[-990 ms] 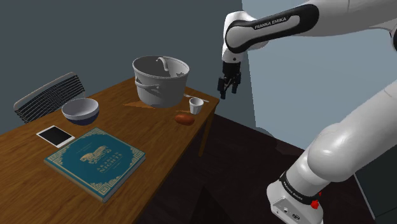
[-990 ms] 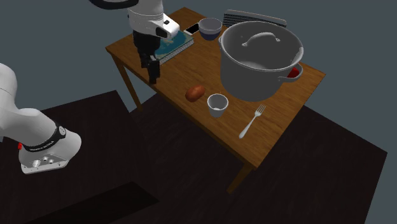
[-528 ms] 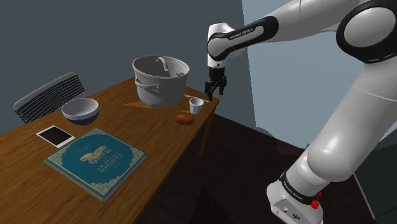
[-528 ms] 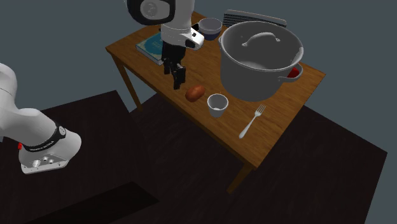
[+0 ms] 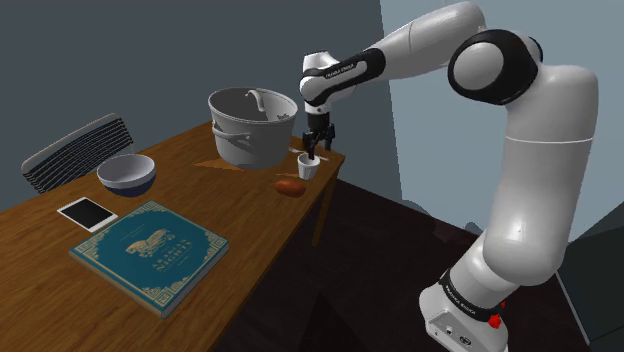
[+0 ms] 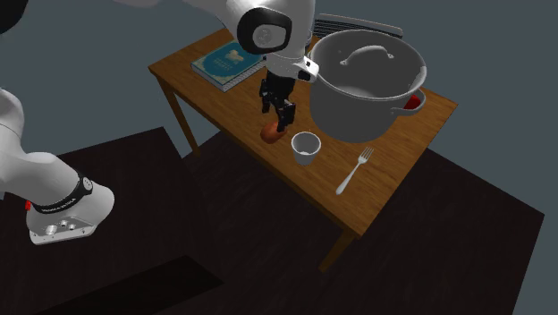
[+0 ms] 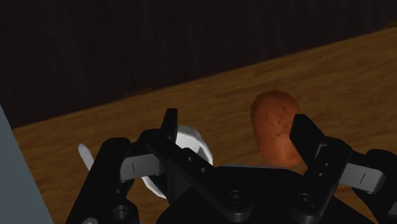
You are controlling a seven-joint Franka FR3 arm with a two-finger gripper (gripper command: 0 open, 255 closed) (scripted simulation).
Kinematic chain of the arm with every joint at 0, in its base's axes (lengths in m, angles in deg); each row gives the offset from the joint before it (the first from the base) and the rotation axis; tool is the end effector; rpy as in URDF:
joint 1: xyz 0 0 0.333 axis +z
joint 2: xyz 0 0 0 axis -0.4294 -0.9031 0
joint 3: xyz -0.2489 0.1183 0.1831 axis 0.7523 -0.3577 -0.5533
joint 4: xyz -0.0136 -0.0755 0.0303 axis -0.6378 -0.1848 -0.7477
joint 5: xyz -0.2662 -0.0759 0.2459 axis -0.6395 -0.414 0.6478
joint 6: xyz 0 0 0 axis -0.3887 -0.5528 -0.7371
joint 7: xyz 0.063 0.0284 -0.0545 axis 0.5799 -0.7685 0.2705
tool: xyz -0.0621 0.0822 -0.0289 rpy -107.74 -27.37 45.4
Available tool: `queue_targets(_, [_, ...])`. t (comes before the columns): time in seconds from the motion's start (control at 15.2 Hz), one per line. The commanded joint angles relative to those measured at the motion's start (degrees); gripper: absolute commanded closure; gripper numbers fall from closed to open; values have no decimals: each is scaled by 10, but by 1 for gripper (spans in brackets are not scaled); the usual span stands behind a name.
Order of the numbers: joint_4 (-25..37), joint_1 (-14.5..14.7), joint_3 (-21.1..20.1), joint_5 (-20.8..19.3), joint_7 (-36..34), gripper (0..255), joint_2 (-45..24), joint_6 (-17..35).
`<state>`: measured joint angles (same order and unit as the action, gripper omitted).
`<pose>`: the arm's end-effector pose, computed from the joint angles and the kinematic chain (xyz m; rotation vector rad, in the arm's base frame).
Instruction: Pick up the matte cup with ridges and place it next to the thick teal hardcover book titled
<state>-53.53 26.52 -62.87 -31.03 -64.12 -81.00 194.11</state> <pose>0.6185 -0.0040 0.3397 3.0336 0.1882 -0.3574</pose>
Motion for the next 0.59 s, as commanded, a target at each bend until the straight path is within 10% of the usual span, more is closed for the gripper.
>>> queue_targets(0.0, [53, 2, 0, -3, 0, 0, -49, -5])
queue_targets(0.53, [314, 4, 3, -9, 10, 0, -253, -66])
